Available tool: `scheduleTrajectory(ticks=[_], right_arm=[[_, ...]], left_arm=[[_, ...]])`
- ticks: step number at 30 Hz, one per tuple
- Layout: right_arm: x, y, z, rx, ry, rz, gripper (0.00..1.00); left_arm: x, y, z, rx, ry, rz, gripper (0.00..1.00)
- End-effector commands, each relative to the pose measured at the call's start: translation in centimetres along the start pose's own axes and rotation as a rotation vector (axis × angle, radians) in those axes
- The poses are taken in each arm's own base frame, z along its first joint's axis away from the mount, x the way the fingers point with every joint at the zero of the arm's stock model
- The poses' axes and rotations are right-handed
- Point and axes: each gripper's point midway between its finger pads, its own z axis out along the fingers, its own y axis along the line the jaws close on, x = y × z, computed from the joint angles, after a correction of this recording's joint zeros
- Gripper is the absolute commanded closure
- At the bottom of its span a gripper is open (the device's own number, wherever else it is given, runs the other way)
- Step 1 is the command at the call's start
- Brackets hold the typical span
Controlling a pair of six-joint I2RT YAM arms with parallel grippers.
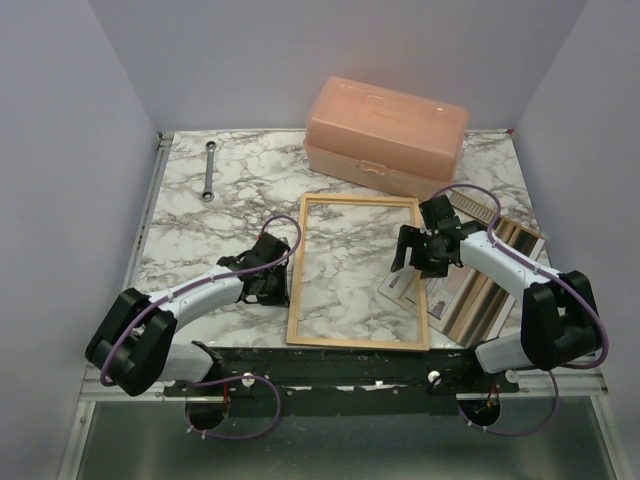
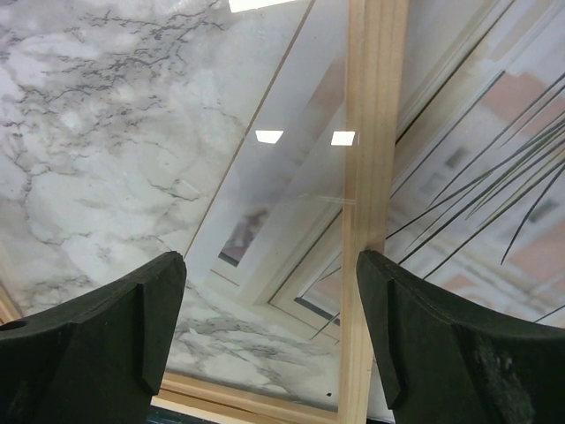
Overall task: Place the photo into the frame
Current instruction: Place the photo frame item in the photo frame.
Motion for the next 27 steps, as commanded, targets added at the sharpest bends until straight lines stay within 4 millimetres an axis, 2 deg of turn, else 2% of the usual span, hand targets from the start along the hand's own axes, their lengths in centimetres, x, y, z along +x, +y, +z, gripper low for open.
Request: scheduleTrajectory(ticks=[1, 8, 21, 27], right_arm=[[1.7, 1.3, 1.6, -0.087, 0.073, -0.006, 0.15], [2.0, 5.1, 0.4, -0.300, 0.095, 0.028, 0.15], [0.6, 8.8, -3.3, -0.497, 0.040, 0.045, 0.16], [-0.6, 10.0, -5.6, -0.562, -0.021, 0.032, 0.26]], left_arm=[[0.1, -0.6, 1.0, 0.028, 0.016, -0.007, 0.94], [0.3, -0.6, 1.4, 0.027, 0.032, -0.008, 0.96], [0.6, 0.1, 1.4, -0.009, 0.043, -0.004, 1.00], [0.6, 0.5, 1.2, -0.032, 0.044, -0.002, 1.00]])
